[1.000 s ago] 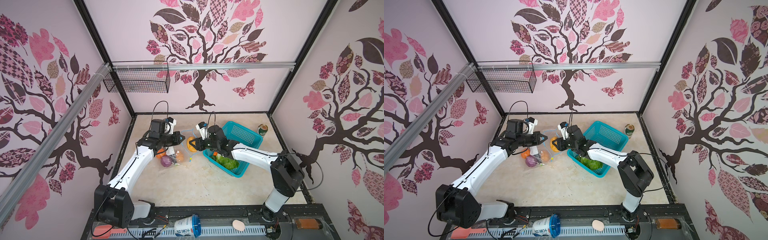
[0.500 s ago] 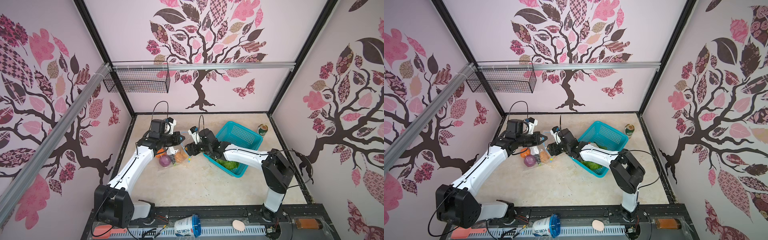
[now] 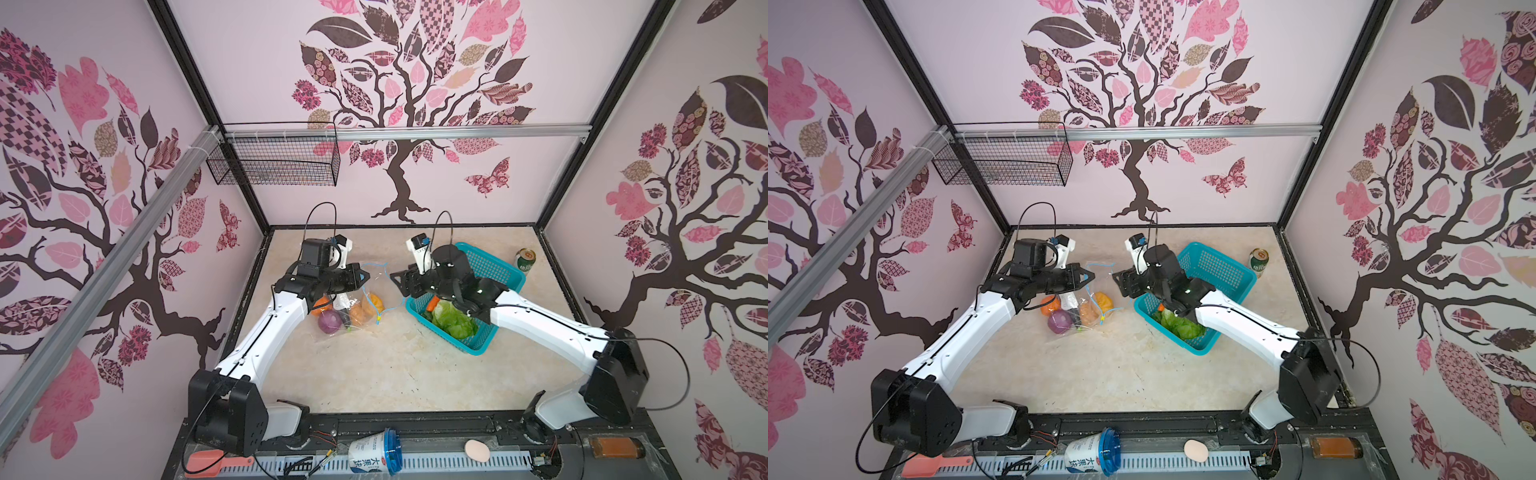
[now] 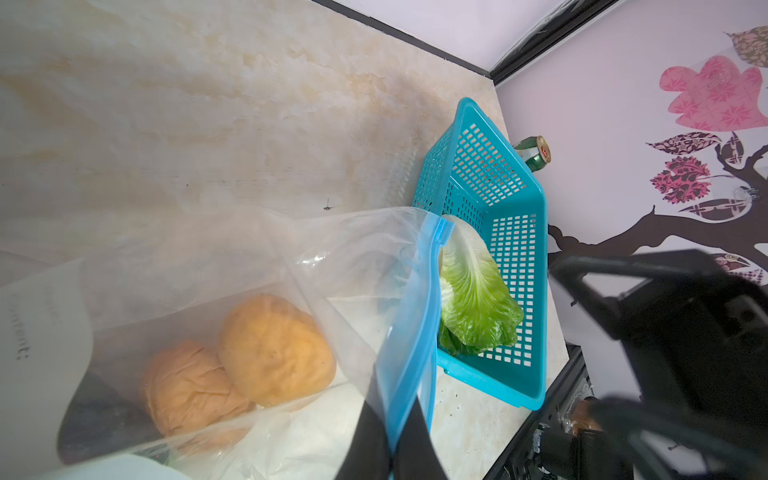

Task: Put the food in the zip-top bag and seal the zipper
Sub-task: 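Return the right gripper to the green pepper in the basket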

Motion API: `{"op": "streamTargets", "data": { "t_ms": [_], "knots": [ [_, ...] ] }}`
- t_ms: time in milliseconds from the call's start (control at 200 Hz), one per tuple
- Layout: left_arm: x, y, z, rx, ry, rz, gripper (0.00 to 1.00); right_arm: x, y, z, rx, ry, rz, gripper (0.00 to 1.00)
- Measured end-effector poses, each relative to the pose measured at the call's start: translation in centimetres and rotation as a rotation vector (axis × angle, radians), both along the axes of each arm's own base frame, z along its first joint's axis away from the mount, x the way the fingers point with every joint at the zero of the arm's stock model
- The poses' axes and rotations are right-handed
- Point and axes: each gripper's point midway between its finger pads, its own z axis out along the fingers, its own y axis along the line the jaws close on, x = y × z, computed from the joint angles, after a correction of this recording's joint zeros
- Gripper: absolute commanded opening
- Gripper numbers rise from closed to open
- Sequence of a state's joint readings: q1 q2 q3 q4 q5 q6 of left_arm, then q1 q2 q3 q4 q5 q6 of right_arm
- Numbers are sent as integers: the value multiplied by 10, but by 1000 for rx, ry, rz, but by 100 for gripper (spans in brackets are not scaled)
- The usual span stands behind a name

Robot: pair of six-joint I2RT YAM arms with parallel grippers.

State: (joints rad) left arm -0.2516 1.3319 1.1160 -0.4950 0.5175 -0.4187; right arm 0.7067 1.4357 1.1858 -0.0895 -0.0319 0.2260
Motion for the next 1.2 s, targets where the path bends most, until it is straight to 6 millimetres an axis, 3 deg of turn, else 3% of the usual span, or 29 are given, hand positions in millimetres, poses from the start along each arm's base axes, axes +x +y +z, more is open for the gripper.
{"op": "streamTargets", "data": {
  "t_ms": [115,275,500,700,950,1200],
  "knots": [
    [0,0,0,0,-1,0,0,15,-62,-7,-78,15,-176,74],
    [-1,-1,0,0,-1,-3,0,29,-143,-33,-205,113,-411,77],
    [-2,-3,0,-1,-1,-9,0,18,-224,-89,-379,291,-618,80],
    [-2,-4,0,-1,-1,-11,0,13,-240,-137,-545,401,-623,82],
    [-2,-4,0,-1,-1,-11,0,18,-238,-185,-678,487,-542,85],
    [-2,-4,0,0,0,-10,0,27,-233,-215,-739,542,-480,86]
  ]
}}
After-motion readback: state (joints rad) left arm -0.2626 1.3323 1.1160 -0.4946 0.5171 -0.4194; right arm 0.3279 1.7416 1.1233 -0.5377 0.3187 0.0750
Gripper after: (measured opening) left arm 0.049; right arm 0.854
